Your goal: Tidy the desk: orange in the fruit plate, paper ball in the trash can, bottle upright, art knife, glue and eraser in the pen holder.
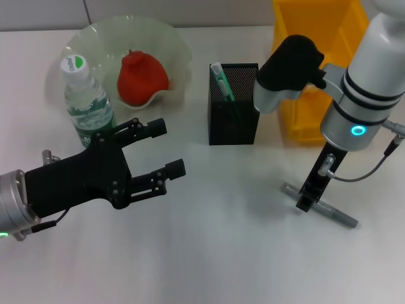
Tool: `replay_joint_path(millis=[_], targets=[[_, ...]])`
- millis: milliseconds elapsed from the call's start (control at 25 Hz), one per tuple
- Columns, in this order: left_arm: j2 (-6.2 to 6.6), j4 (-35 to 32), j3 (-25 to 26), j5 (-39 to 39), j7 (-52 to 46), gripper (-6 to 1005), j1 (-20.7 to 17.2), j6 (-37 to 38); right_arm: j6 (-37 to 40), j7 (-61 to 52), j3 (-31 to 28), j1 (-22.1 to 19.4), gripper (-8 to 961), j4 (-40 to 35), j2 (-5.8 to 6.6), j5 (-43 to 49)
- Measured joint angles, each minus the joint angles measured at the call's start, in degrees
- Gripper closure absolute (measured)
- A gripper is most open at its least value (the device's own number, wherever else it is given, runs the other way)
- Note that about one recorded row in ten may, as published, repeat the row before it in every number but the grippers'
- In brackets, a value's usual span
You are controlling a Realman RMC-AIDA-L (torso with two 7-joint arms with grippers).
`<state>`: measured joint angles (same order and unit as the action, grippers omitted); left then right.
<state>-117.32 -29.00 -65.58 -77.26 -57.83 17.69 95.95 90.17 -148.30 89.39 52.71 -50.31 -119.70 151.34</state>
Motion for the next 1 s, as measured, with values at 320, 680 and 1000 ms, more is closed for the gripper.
replay_joint_path(millis=[320, 680, 1000], targets=[[-0.17, 0.0, 0.0, 0.0, 0.0, 217, 0.0, -0.1, -1.4, 0.0, 2.1, 0.1, 604, 0.7, 0.00, -0.1], [-0.20, 0.0, 0.0, 0.0, 0.0, 216, 0.0, -0.1, -1.7, 0.0, 2.0, -0.1, 725, 0.5, -0.04, -0.1], [-0.20, 0.0, 0.0, 0.0, 0.0, 216, 0.0, -0.5, -1.6, 0.0, 1.5, -1.7, 792, -3.4, -0.02, -2.0]])
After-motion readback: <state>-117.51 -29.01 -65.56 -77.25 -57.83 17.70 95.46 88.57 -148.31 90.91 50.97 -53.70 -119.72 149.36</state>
